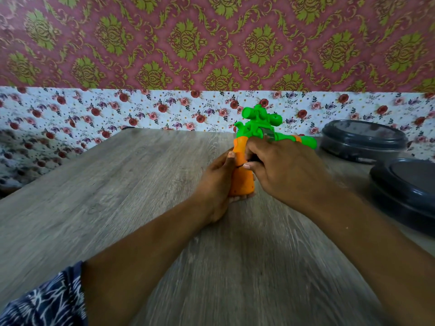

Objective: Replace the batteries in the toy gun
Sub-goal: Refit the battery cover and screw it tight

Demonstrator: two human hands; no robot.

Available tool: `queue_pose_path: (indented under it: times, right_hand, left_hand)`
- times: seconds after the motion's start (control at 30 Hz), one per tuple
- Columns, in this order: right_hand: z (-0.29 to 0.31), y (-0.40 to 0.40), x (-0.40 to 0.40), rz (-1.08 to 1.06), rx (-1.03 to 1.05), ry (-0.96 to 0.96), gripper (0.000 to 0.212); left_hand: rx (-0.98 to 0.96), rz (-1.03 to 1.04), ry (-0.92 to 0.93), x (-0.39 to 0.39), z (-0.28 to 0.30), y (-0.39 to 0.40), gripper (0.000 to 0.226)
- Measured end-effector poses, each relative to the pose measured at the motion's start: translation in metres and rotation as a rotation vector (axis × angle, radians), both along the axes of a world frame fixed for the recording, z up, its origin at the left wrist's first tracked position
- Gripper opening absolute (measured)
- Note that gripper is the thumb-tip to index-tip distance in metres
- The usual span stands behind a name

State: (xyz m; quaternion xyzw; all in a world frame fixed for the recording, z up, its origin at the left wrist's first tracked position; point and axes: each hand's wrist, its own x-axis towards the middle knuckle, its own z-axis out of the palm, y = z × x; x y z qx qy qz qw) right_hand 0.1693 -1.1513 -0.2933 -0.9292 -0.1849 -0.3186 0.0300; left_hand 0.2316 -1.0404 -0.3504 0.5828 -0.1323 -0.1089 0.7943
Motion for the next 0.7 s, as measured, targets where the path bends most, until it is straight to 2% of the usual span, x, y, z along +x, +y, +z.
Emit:
queue_pose_path:
  times: [0.13, 0.33, 0.6, 0.7]
  right_hand:
    - [-0.007, 0.004, 0.006, 0.024, 0.068, -0.032, 0.024]
    - [-0.011, 0.009, 0.008, 0.025, 0.162, -0.075, 0.021]
    - [-0.012, 0.005, 0.008, -0.142, 0.262, 0.018, 0.034]
    - [-0.011, -0.002, 0.012, -0.179, 0.398, 0.093, 0.041]
  left_hand:
    - [0.025, 0.009, -0.007, -0.001, -0.001, -0.001, 0.027]
    - [0.054, 0.028, -0.033, 0.0, -0.002, -0.002, 0.031]
    - [0.041, 0.042, -0.057, -0.001, -0.001, 0.0, 0.032]
    - [-0.008, 0.042, -0.049, -0.002, -0.001, 0.0, 0.037]
